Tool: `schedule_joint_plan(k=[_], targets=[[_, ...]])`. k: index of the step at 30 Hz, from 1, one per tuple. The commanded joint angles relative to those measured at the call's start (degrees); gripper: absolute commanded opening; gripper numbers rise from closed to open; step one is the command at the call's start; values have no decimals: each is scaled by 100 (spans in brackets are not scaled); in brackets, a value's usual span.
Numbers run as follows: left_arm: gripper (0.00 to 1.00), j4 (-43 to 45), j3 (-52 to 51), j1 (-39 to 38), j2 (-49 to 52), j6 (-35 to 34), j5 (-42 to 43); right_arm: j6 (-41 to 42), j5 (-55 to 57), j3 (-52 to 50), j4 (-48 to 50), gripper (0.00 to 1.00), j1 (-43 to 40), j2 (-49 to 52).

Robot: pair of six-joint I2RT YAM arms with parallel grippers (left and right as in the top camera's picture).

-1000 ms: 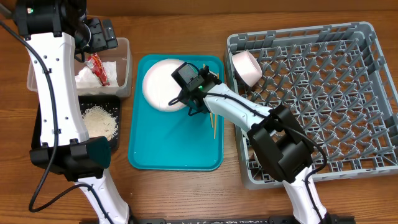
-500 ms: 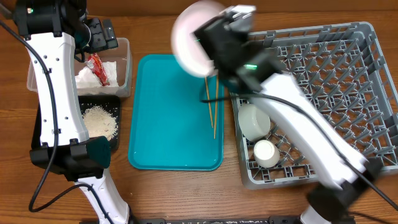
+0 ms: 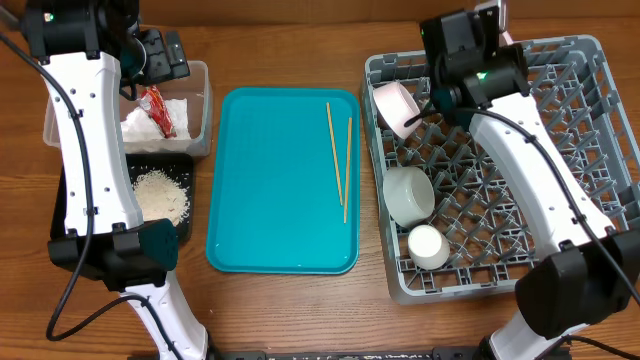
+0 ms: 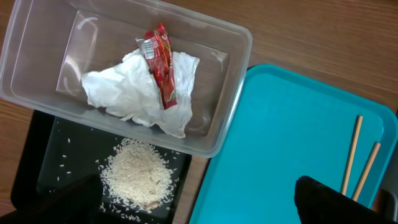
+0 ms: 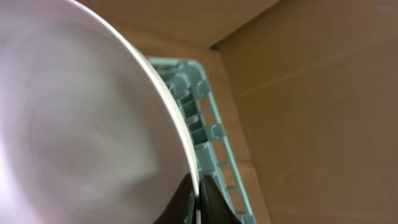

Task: Sort waste into correct bins and load items into the dishwasher
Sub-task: 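Pick one chopstick from the teal tray and insert it in the rack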

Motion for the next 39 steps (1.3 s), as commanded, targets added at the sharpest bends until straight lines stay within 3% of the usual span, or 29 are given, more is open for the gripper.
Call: schedule_joint_plan(k=[1,4,5,6,7,8,9,10,14,15,17,20,24,25,27,30,39], targets=[[100,11,107,-17,-122,-57,-66,-227,-649,-315,240,4,-20,-48],[100,11,107,-17,-122,-57,-66,-227,-933,-435,319,9,-20,-48],[100,11,107,-17,-122,-57,-66,-225,-1147,-433,323,29,-17,-48],[100,11,107,-17,-122,-57,-66,-216,-1283,-433,341,40,-17,-48],[100,11,107,-17,-122,-57,-66,111,-1381,-431,350,67,-20,-48],[100,11,107,-17,-122,-57,-66,343,-1390,-400,356,82,-20,-52],[100,11,107,-17,-122,-57,-66,474,-1473,-317,326,95,-20,-61],[100,11,107,-17,-122,-57,-66,492,-1578,-240,297,100,-17,-61],[100,11,107,-17,-122,-57,-66,597,-4990,1368,-505,100,15,-72],[100,11,107,-17,-122,-57,-66,643,-6424,1633,-535,100,57,-72],[100,11,107,-17,-122,-57,-66,1060,-7949,1532,72,100,293,-9],[100,11,107,-17,-122,-57,-66,1523,-7381,1272,498,100,831,232],[100,11,107,-17,-122,-57,-66,2503,-5285,1215,251,100,1639,942],[100,11,107,-17,-122,-57,-66,2673,-4892,1215,129,95,1762,1147],[100,11,107,-17,-122,-57,-66,2761,-4892,1215,-33,77,1875,1606],[100,11,107,-17,-122,-57,-66,2918,-5040,1213,-173,63,1880,2109],[100,9,107,-17,-122,-57,-66,3060,-5650,1213,-273,51,1644,2916]])
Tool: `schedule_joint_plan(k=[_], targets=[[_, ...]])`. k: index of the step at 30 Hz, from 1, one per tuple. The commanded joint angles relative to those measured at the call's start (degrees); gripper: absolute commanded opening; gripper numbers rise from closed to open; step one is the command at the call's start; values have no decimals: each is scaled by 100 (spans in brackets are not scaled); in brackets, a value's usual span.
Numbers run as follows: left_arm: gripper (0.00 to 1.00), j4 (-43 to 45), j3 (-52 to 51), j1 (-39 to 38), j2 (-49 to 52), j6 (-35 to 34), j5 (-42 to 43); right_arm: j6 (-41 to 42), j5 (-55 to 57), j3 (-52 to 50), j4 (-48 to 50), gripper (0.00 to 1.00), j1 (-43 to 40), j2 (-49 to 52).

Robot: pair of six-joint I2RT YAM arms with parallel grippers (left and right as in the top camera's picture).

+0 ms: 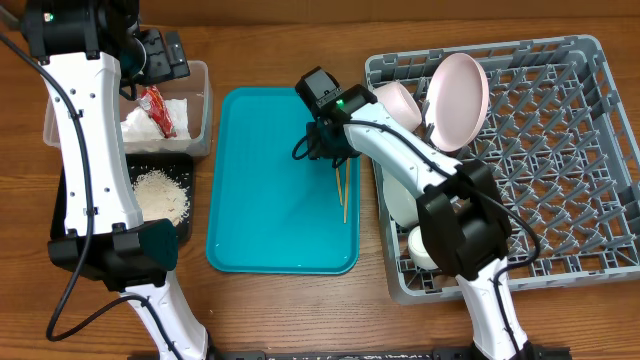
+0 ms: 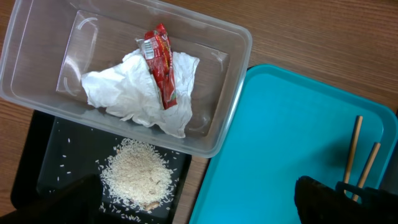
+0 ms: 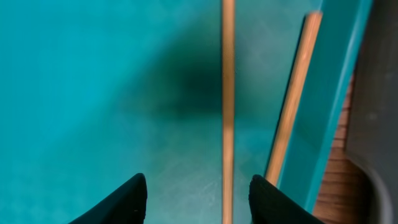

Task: Sort waste into correct bins and load items into the dishwasher
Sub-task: 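Pick one chopstick from the teal tray and insert it in the rack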

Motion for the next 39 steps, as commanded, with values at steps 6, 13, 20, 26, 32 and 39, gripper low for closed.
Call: schedule_joint_plan(k=[6,13,20,26,32,39], targets=[[100,11,107,-17,-122,-57,-66,7,-455,20,-72,39,-286,282],[100,11,107,-17,-122,-57,-66,-94,-402,15,-114,19,-83,597],[100,11,107,-17,-122,-57,-66,-133,295,1244,-1294,4,98,463],[100,11,107,-17,-122,-57,-66,-144,962,3329,-3606,4,-240,-101],[100,11,107,-17,-122,-57,-66,-686,614,3392,-3991,4,-684,-612],[100,11,107,-17,-122,-57,-66,-682,789,1703,-3991,4,-1200,-1731]])
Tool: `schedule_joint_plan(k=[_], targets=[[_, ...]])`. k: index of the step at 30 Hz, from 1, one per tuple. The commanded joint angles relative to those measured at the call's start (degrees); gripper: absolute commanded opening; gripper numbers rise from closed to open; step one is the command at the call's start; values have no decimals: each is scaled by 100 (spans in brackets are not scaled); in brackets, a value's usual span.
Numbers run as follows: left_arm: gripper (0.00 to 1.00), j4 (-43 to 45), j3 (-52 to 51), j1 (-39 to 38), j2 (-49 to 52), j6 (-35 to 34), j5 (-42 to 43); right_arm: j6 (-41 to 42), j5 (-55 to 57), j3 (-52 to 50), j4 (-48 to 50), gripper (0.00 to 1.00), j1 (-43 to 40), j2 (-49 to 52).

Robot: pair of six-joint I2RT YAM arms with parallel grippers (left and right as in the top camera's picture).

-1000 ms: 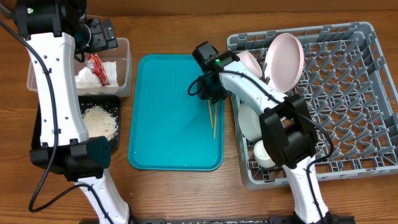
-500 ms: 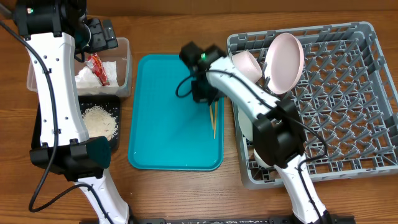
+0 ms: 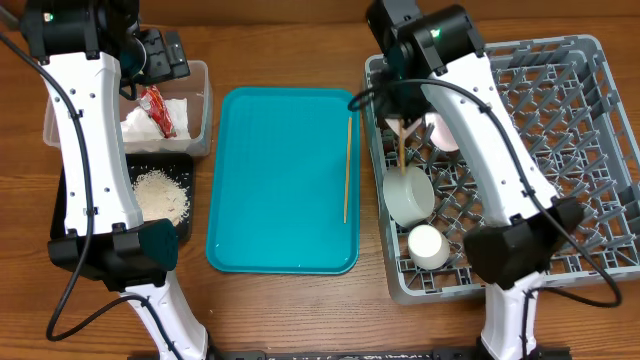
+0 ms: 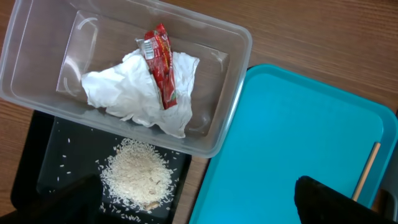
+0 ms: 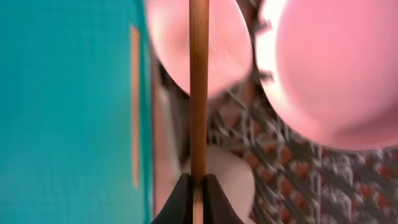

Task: Sort waste into correct bins and load items into the dishwasher
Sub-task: 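Pick one chopstick from the teal tray and insert it in the rack, then pick the second chopstick and insert it in the rack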

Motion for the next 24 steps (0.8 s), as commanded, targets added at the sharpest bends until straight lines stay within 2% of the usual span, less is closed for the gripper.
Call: schedule_joint_plan(k=[1,7,11,12,14,15,20,24], targets=[[100,11,107,-17,-122,-57,-66,-66,205,-1095,-15,4,-317,-833],[100,11,107,-17,-122,-57,-66,-149,326,-2874,70,4,-1067,-1416],[100,11,107,-17,-122,-57,-66,-295,326,-3412,251,4,-1143,-1416],[100,11,107,-17,-122,-57,-66,-295,326,-3526,302,8,-1139,-1416],[100,11,107,-17,-122,-57,-66,-293,326,-3604,334,20,-1117,-1416],[100,11,107,-17,-122,-57,-66,-293,326,-3602,348,31,-1113,-1416],[100,11,107,-17,-122,-57,-66,-295,247,-3287,361,38,-1113,-1429],[100,11,107,-31,-122,-57,-66,-562,-765,-2625,804,39,-988,-1429]])
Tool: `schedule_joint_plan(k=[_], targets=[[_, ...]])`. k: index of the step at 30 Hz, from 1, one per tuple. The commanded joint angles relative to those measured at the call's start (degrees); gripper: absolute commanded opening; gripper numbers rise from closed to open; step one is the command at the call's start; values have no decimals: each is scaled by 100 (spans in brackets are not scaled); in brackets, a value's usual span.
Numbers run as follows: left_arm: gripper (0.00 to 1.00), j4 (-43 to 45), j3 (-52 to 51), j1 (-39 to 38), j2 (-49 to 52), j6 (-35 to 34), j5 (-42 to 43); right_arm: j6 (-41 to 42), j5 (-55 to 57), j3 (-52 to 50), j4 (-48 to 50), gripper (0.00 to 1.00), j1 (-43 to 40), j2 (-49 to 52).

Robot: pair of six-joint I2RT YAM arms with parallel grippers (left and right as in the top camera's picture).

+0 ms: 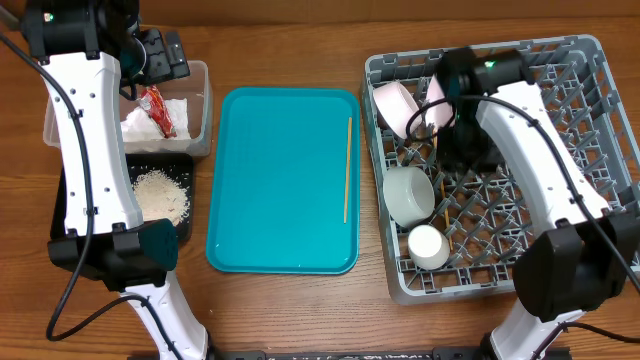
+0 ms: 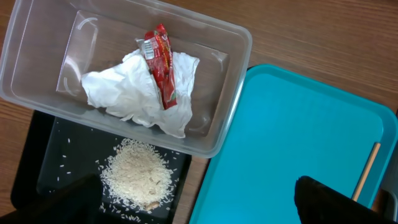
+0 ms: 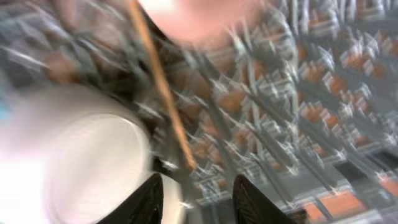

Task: Sort waste into correct bins and load items into the dishwasher
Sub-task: 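Pick the second chopstick and insert it in the rack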

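Note:
One wooden chopstick (image 1: 347,170) lies along the right side of the teal tray (image 1: 280,180); its tip (image 2: 367,171) shows in the left wrist view. A second chopstick (image 3: 161,87) rests in the grey dish rack (image 1: 470,262) beside a white cup (image 1: 408,193). My right gripper (image 3: 199,199) hangs open just above that chopstick, with nothing between its fingers. My left gripper (image 2: 199,202) is open and empty, high over the two bins at the left.
The rack also holds a pink bowl (image 1: 395,105), a pink plate (image 1: 435,115) partly behind my right arm, and a small white cup (image 1: 427,247). A clear bin (image 2: 239,37) contains tissue and a red wrapper. A black bin (image 2: 37,168) holds rice.
My right gripper was shut on a chopstick over the rack's left part. It is now open, and the chopstick lies in the rack beside the white cup. The left arm is unchanged.
My right gripper first held the pink plate at the rack while two chopsticks lay on the tray. Then the plate stood in the rack and the gripper was open over the chopsticks. Then it held one above the rack, where that chopstick now lies.

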Motion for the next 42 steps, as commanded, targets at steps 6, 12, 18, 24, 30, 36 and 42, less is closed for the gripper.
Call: schedule_joint_plan(k=[6,12,18,24,30,36,42], targets=[[100,11,107,-37,-122,-55,-66,-33,-1552,686,1930,54,1082,-66],[100,11,107,-39,-122,-55,-68,1261,-179,520,2697,58,2194,743],[100,11,107,-39,-122,-55,-66,1878,271,520,2824,57,2332,1519],[100,11,107,-39,-122,-55,-66,1891,254,520,3003,57,2275,2076],[100,11,107,-39,-122,-55,-66,1871,160,520,3053,56,2260,2444],[100,11,107,-39,-122,-55,-68,1871,-407,520,3167,53,2098,2702],[100,13,107,-39,-122,-55,-66,1711,-1508,520,3176,15,1930,2865]])
